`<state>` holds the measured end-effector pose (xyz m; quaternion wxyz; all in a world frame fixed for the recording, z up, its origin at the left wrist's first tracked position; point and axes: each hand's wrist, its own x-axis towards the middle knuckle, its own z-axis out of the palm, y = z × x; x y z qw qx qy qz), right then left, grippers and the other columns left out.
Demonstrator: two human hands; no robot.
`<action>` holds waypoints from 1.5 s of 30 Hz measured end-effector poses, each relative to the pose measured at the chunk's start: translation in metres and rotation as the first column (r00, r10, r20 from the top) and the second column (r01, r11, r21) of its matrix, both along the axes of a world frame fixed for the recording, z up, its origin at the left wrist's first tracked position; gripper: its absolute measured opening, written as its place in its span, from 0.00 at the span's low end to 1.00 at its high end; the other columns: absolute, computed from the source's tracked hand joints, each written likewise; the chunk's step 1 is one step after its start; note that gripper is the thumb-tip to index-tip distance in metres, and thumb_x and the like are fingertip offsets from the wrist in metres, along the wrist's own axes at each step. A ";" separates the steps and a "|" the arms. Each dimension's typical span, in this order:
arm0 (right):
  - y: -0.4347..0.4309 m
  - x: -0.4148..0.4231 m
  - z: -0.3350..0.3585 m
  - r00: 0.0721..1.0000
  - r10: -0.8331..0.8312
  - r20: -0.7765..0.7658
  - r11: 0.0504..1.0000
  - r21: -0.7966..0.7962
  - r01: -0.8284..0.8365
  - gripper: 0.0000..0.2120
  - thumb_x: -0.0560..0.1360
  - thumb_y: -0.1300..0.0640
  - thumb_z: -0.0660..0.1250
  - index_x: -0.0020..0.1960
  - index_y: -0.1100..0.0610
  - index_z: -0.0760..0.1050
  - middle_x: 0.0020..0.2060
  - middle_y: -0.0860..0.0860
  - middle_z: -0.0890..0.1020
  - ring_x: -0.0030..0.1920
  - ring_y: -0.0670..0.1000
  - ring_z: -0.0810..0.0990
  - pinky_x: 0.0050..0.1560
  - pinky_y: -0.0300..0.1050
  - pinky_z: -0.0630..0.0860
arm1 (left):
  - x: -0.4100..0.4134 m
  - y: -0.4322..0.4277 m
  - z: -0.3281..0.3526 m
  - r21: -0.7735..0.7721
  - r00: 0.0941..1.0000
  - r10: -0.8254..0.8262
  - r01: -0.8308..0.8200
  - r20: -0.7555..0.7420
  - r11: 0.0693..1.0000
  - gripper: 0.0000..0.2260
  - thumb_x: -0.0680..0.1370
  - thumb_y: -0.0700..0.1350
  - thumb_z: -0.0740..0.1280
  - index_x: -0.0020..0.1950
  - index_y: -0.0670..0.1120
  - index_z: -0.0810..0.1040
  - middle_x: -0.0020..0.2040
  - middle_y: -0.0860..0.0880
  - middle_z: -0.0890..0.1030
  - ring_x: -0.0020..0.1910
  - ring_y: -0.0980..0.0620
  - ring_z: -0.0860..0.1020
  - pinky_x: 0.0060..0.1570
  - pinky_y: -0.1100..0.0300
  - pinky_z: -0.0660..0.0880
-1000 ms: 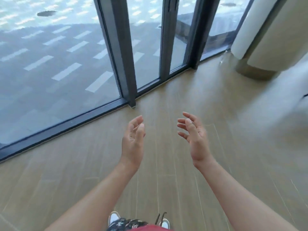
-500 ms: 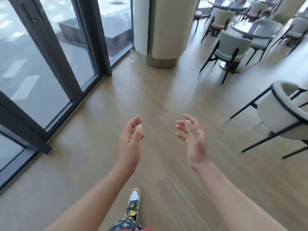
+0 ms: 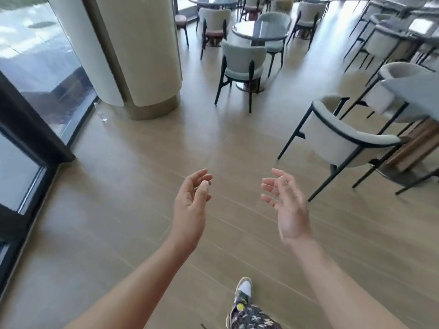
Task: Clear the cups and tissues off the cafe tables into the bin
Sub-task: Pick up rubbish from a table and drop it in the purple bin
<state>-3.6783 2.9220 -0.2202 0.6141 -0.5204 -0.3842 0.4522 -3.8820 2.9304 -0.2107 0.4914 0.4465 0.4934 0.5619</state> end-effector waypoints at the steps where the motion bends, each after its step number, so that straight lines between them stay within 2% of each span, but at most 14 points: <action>1: 0.019 0.009 -0.003 1.000 -0.024 -0.007 1.000 -0.001 0.024 0.21 0.74 0.36 0.67 0.61 0.46 0.80 0.53 0.52 0.85 0.57 0.51 0.82 0.58 0.54 0.79 | 0.010 0.023 -0.002 -0.003 1.000 -0.016 0.016 -0.007 1.000 0.15 0.79 0.51 0.62 0.65 0.52 0.78 0.60 0.53 0.84 0.62 0.53 0.81 0.63 0.45 0.78; 4: 0.083 0.041 -0.012 0.997 -0.078 -0.025 0.997 0.011 0.079 0.25 0.72 0.33 0.70 0.60 0.48 0.81 0.53 0.54 0.85 0.57 0.52 0.82 0.55 0.52 0.80 | 0.044 0.097 -0.007 0.000 0.999 -0.052 0.052 -0.010 0.999 0.15 0.80 0.50 0.61 0.65 0.52 0.78 0.60 0.51 0.84 0.62 0.54 0.81 0.63 0.45 0.78; 7: 0.161 0.080 -0.017 0.995 -0.094 -0.032 0.995 0.020 0.095 0.25 0.73 0.35 0.67 0.62 0.50 0.80 0.53 0.54 0.85 0.56 0.51 0.82 0.55 0.53 0.79 | 0.085 0.179 -0.008 0.025 0.997 -0.073 0.074 -0.024 0.997 0.13 0.84 0.46 0.61 0.66 0.51 0.78 0.60 0.51 0.83 0.63 0.53 0.81 0.64 0.44 0.78; 12: 0.292 0.143 0.004 0.996 -0.082 -0.017 0.996 0.036 0.083 0.24 0.72 0.35 0.67 0.62 0.49 0.80 0.53 0.55 0.84 0.56 0.52 0.83 0.56 0.54 0.80 | 0.153 0.307 0.013 0.040 0.997 -0.075 0.075 0.003 0.996 0.15 0.80 0.50 0.61 0.65 0.53 0.78 0.61 0.51 0.83 0.62 0.53 0.81 0.62 0.47 0.79; 17: 0.410 0.190 0.021 0.998 -0.065 0.004 0.996 0.053 0.065 0.24 0.73 0.36 0.67 0.62 0.49 0.80 0.53 0.54 0.84 0.57 0.53 0.82 0.57 0.55 0.80 | 0.199 0.423 0.023 0.045 0.997 -0.077 0.075 0.030 0.996 0.12 0.84 0.46 0.61 0.66 0.52 0.78 0.62 0.51 0.83 0.63 0.53 0.80 0.64 0.45 0.78; 21: 0.507 0.221 0.027 0.997 -0.071 0.016 0.995 0.074 0.069 0.24 0.73 0.36 0.66 0.62 0.49 0.80 0.54 0.55 0.83 0.58 0.53 0.82 0.58 0.56 0.80 | 0.229 0.521 0.025 0.059 0.995 -0.088 0.085 0.039 0.995 0.15 0.80 0.51 0.61 0.64 0.52 0.79 0.62 0.51 0.83 0.63 0.54 0.81 0.63 0.47 0.79; 25: 0.615 0.244 0.022 0.995 -0.101 0.015 0.991 0.086 0.100 0.24 0.73 0.36 0.66 0.62 0.50 0.80 0.54 0.55 0.83 0.57 0.53 0.82 0.56 0.53 0.80 | 0.250 0.632 0.016 0.077 0.994 -0.104 0.101 0.042 0.992 0.15 0.79 0.51 0.61 0.64 0.51 0.79 0.61 0.50 0.83 0.63 0.53 0.81 0.63 0.47 0.79; 29: 0.722 0.261 0.015 0.990 -0.143 0.000 0.985 0.102 0.142 0.20 0.77 0.39 0.66 0.61 0.51 0.80 0.53 0.55 0.83 0.56 0.54 0.82 0.56 0.52 0.80 | 0.269 0.750 0.012 0.071 0.989 -0.142 0.139 0.040 0.988 0.15 0.79 0.51 0.61 0.64 0.52 0.80 0.61 0.50 0.83 0.63 0.52 0.80 0.64 0.45 0.78; 32: 0.802 0.275 0.019 0.981 -0.192 -0.019 0.979 0.074 0.192 0.18 0.79 0.43 0.64 0.62 0.52 0.80 0.52 0.56 0.83 0.55 0.54 0.83 0.57 0.52 0.79 | 0.285 0.840 0.019 0.052 0.982 -0.187 0.185 0.031 0.981 0.12 0.83 0.47 0.61 0.64 0.53 0.79 0.61 0.51 0.83 0.62 0.53 0.81 0.65 0.44 0.78; 36: 0.895 0.302 0.036 0.976 -0.220 -0.003 0.972 0.088 0.219 0.22 0.76 0.37 0.66 0.62 0.49 0.80 0.53 0.55 0.84 0.57 0.54 0.83 0.57 0.51 0.80 | 0.316 0.948 0.039 0.071 0.973 -0.230 0.227 0.033 0.971 0.13 0.80 0.51 0.61 0.62 0.55 0.80 0.59 0.53 0.84 0.61 0.53 0.82 0.64 0.44 0.78; 39: 0.957 0.333 0.044 0.967 -0.255 0.000 0.961 0.114 0.253 0.24 0.75 0.35 0.66 0.63 0.49 0.80 0.54 0.54 0.84 0.57 0.53 0.83 0.57 0.50 0.80 | 0.347 1.016 0.049 0.096 0.962 -0.271 0.268 0.022 0.959 0.12 0.80 0.50 0.62 0.61 0.55 0.80 0.59 0.53 0.84 0.60 0.52 0.82 0.63 0.45 0.79; 41: 0.999 0.357 0.044 0.960 -0.279 -0.003 0.952 0.129 0.277 0.22 0.76 0.37 0.66 0.63 0.50 0.80 0.54 0.54 0.84 0.57 0.54 0.83 0.57 0.52 0.80 | 0.370 1.059 0.051 0.115 0.955 -0.295 0.291 0.017 0.950 0.12 0.82 0.48 0.61 0.63 0.54 0.80 0.60 0.51 0.83 0.61 0.53 0.82 0.64 0.44 0.78; 45: 1.083 0.413 0.035 0.953 -0.302 -0.025 0.941 0.151 0.302 0.18 0.79 0.39 0.64 0.62 0.49 0.80 0.54 0.54 0.84 0.57 0.53 0.83 0.57 0.53 0.80 | 0.429 1.146 0.047 0.123 0.946 -0.323 0.320 0.003 0.939 0.14 0.80 0.50 0.61 0.63 0.53 0.80 0.61 0.50 0.83 0.61 0.53 0.81 0.64 0.45 0.78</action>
